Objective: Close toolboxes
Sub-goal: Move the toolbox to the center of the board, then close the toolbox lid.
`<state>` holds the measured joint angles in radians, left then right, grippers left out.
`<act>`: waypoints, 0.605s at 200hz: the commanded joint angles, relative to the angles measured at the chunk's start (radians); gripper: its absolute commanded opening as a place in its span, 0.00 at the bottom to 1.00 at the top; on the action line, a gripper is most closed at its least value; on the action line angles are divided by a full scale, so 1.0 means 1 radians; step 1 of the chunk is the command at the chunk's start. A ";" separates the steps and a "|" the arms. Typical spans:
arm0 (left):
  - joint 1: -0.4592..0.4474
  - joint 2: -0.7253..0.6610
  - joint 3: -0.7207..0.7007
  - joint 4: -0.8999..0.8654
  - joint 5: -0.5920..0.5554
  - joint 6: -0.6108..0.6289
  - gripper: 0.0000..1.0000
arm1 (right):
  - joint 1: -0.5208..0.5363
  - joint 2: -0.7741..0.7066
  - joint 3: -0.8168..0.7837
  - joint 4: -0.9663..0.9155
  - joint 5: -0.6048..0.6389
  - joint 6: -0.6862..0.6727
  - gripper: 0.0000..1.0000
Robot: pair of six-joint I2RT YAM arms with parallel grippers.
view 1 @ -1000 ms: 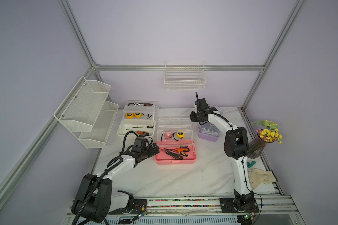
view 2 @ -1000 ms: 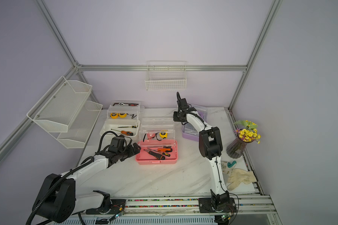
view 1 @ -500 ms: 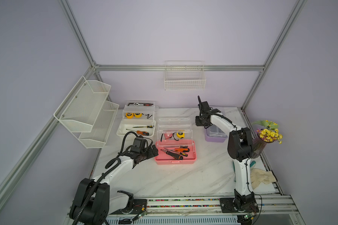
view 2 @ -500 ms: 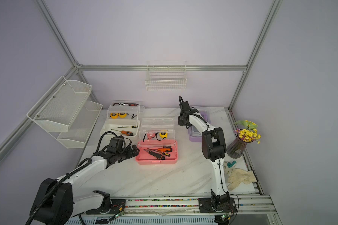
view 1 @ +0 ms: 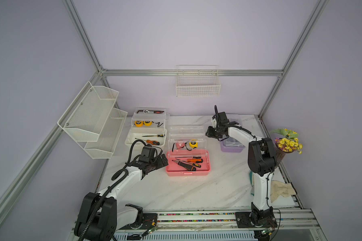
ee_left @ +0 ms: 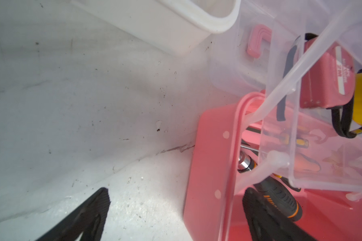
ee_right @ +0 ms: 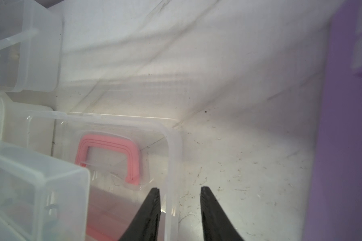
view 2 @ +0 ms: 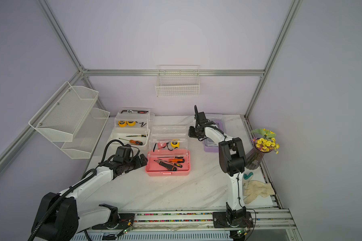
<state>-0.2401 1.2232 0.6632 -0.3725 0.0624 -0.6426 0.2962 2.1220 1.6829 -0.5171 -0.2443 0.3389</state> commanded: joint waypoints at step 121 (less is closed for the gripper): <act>0.018 0.026 0.065 0.027 -0.008 -0.013 1.00 | 0.035 0.086 -0.042 0.262 0.028 0.027 0.10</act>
<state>-0.2295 1.2453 0.6678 -0.3740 0.0624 -0.6453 0.3187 2.2013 1.6798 -0.3428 -0.2264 0.3759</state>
